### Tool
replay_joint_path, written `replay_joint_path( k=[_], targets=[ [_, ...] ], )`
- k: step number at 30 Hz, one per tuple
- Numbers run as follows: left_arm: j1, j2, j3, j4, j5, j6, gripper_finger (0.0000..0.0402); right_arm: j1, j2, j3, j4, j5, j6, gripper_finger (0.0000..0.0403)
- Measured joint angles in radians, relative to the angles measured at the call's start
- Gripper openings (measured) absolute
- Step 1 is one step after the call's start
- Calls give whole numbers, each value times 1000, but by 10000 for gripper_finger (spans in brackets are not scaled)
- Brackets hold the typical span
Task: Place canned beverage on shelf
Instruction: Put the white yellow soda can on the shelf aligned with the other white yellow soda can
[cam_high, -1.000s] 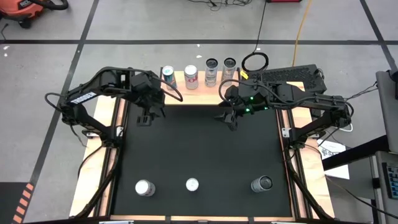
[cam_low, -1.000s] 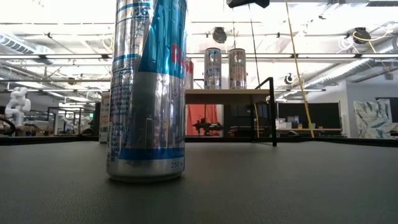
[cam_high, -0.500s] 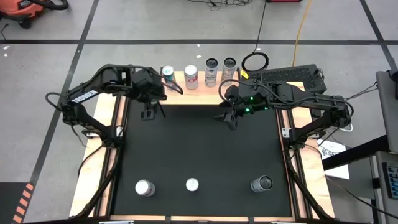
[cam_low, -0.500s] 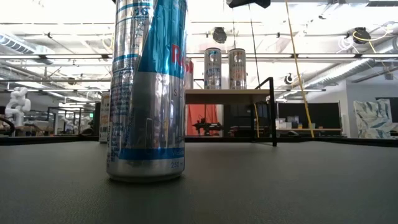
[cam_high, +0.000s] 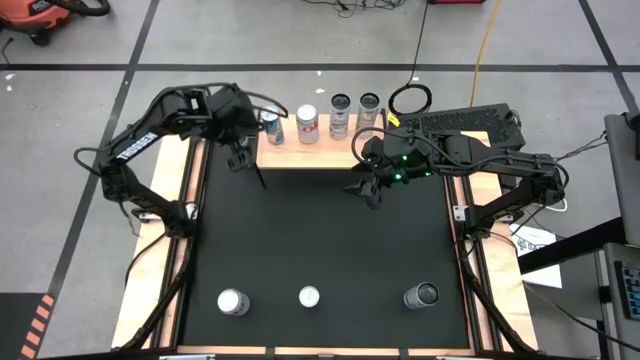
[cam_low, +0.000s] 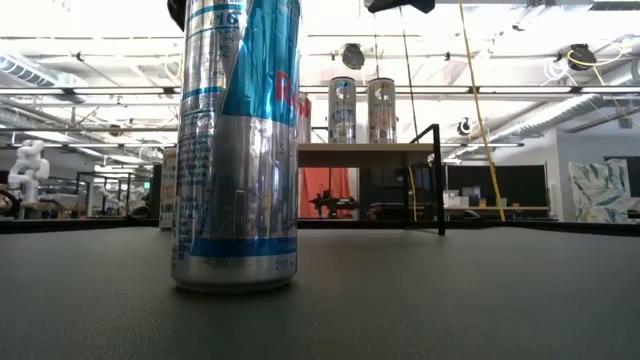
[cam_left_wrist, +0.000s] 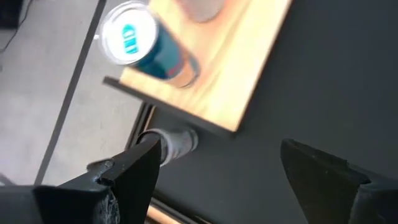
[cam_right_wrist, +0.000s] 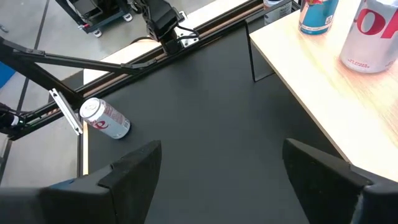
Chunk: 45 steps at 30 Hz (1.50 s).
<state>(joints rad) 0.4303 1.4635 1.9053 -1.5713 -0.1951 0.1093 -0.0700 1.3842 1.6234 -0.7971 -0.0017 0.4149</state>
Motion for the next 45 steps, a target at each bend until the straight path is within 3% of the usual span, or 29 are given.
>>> replay_joint_path(
  k=[7,13,20,27,30,39,45],
  targets=[
    [124,0,0,0,7,18,322,0,0,0,0,0,0,315],
    [150,0,-19,0,84,27,322,0,0,0,0,0,0,315],
    [193,-5,-54,0,69,-19,323,0,0,0,0,0,0,315],
    [235,-5,-66,0,64,-25,371,0,0,0,0,0,0,315],
    [246,-5,-66,0,12,-16,394,0,0,0,0,0,0,315],
    [286,-5,-70,1,18,11,389,0,0,0,0,0,0,315],
    [311,-6,-145,1,44,31,389,0,0,0,0,0,0,315]
  ],
)
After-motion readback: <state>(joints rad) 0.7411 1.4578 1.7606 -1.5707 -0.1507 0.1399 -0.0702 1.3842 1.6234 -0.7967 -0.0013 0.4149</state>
